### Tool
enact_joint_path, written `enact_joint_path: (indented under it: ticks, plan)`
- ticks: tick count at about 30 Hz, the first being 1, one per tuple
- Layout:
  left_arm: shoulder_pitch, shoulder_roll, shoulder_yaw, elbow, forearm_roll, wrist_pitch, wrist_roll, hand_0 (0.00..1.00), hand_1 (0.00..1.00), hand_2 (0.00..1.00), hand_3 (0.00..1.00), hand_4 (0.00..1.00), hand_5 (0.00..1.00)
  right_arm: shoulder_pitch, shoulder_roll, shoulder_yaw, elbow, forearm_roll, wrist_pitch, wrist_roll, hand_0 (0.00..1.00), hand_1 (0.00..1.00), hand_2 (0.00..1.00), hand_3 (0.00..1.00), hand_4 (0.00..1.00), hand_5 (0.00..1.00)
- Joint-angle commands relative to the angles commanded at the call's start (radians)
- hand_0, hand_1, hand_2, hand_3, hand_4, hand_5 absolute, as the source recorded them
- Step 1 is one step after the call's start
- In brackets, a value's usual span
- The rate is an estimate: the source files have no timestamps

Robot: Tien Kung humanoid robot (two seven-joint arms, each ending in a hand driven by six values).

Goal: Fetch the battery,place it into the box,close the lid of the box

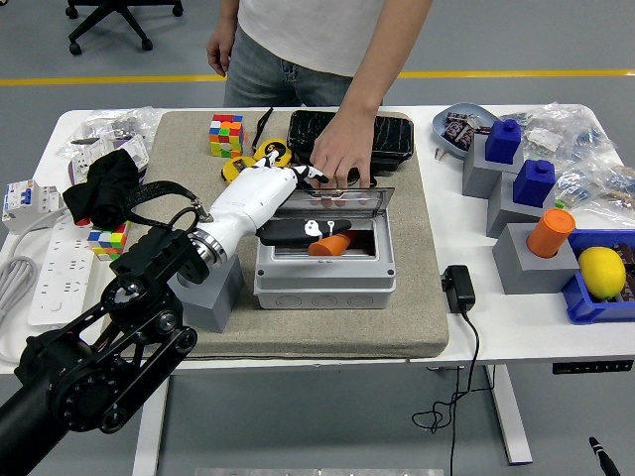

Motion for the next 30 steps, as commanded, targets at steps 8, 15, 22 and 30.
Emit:
enact_joint_path:
  ticks: [8, 15, 22, 30]
  plan:
    - [-0.001, 0.027, 0.054, -0.023, -0.008, -0.008, 0.01, 0.998, 0.71, 0.677, 0.763, 0.998, 0.998, -0.001, -0.002, 0.002, 0.0, 0.0, 0.0, 0.0, 0.851, 0.765, 0.75, 0.775, 0.998, 0.998]
    - [0.003, 0.046, 0.109, -0.043, -0.018, -0.016, 0.017, 0.998, 0.71, 0.676, 0.761, 0.998, 0.998, -0.003, -0.003, 0.001, 0.0, 0.001, -0.001, 0.001, 0.851, 0.765, 0.75, 0.775, 0.998, 0.998]
    - [0.001, 0.054, 0.154, -0.049, -0.025, -0.024, 0.024, 0.998, 0.711, 0.677, 0.762, 0.998, 0.998, -0.001, -0.003, 0.0, 0.0, 0.005, -0.001, 0.002, 0.851, 0.765, 0.75, 0.775, 0.998, 0.998]
    - [0.01, 0.04, 0.094, -0.047, -0.032, 0.016, -0.009, 0.998, 0.71, 0.677, 0.762, 0.998, 0.998, -0.001, -0.002, 0.001, 0.0, 0.007, -0.002, 0.002, 0.851, 0.765, 0.75, 0.775, 0.998, 0.998]
